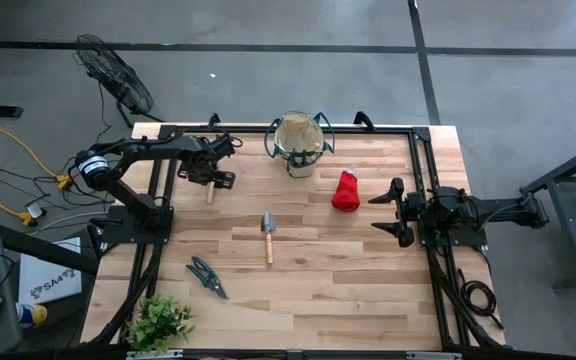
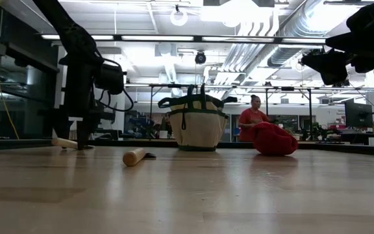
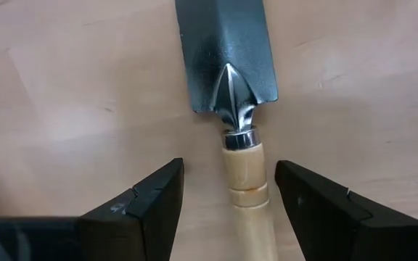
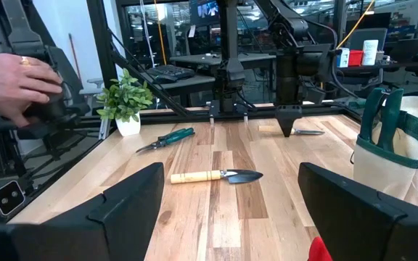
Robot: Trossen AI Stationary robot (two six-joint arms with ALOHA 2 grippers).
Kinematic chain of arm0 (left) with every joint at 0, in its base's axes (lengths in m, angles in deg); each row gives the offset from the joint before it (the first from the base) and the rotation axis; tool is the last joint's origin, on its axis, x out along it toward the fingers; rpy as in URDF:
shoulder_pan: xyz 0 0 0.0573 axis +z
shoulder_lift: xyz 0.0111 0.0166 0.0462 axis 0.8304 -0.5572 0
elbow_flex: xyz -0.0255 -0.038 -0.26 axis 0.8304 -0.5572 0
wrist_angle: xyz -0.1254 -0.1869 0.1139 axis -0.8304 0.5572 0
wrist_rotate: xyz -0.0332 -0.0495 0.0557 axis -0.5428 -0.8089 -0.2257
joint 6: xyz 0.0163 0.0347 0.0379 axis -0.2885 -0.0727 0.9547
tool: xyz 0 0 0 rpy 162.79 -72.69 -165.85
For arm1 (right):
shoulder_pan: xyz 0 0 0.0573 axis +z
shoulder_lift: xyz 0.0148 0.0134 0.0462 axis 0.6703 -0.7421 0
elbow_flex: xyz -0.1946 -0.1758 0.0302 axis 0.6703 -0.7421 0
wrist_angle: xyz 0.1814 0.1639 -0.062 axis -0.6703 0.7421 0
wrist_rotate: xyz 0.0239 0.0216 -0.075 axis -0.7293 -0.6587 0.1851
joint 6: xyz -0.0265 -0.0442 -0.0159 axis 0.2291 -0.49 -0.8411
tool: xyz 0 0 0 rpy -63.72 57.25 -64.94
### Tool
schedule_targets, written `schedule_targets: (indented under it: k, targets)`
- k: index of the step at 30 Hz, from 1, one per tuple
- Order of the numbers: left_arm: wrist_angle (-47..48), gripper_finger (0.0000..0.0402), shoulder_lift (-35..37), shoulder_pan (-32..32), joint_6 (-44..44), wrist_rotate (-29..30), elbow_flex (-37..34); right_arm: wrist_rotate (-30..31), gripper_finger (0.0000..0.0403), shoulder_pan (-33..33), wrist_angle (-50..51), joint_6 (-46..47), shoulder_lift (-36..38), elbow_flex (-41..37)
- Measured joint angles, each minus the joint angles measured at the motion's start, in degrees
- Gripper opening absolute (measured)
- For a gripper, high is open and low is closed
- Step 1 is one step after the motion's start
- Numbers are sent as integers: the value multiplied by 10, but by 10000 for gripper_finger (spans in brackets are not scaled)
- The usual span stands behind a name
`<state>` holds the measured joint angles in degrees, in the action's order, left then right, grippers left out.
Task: Pick & Place Garden tools in Gardening bag
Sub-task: Put the brown trowel into the gardening bag
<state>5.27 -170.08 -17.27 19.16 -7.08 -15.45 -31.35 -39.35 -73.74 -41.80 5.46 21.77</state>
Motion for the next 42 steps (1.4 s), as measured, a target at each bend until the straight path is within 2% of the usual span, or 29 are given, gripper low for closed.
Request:
schedule_targets:
  k: [4,12,18,30,42]
  targets:
    - [-5,212,0,9,0,-15,0,0,311,0,0,0,0,0]
    - [-12,143,-1,9,-1,-20,0,0,311,0,0,0,0,0]
    - [-15,113,-1,9,-1,-21,0,0,311,0,0,0,0,0]
    - [-19,76,-1,9,-1,-21,0,0,311,0,0,0,0,0]
    - [-24,75,-1,0,0,-14,-1,0,311,0,0,0,0,0]
